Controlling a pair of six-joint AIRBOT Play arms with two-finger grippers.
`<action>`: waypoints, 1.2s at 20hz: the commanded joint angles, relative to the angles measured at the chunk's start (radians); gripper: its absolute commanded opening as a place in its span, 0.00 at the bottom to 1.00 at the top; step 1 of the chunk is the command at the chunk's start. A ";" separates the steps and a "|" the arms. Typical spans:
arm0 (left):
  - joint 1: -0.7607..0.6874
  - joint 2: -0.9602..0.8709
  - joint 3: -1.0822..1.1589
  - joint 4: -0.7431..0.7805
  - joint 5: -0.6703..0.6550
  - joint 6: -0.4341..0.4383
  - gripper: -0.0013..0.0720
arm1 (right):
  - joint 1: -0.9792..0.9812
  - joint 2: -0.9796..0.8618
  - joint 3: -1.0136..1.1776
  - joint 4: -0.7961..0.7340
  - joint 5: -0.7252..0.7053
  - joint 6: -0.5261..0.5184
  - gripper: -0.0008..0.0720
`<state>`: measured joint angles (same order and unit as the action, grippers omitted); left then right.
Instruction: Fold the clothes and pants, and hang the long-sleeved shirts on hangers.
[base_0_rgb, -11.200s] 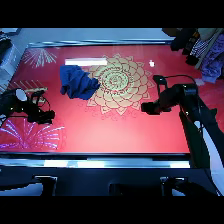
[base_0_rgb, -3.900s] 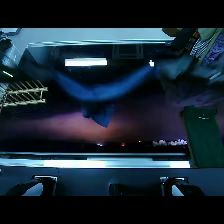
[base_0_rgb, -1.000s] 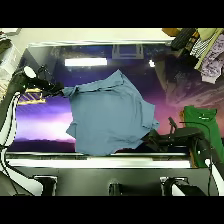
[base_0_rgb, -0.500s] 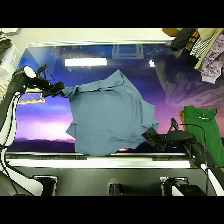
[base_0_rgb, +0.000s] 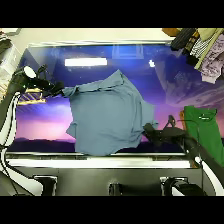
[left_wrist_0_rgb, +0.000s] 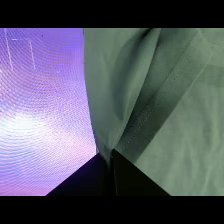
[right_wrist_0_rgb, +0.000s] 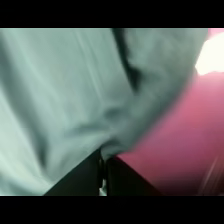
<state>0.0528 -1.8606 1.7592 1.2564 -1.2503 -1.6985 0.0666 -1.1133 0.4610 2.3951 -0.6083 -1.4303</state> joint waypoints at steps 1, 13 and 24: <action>0.000 0.000 0.001 0.000 -0.029 0.002 0.04 | -0.070 -0.021 0.204 -0.050 0.031 -0.003 0.05; -0.082 -0.013 0.000 0.001 -0.164 -0.016 0.04 | -0.138 -0.894 1.355 -0.039 -0.127 0.170 0.39; -0.060 -0.011 0.000 0.001 -0.187 -0.064 0.04 | -0.479 -0.397 0.961 -0.030 -0.706 -0.233 0.75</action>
<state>-0.0093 -1.8725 1.7596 1.2572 -1.4334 -1.7573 -0.3717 -1.6623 1.6329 2.3608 -1.2255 -1.5826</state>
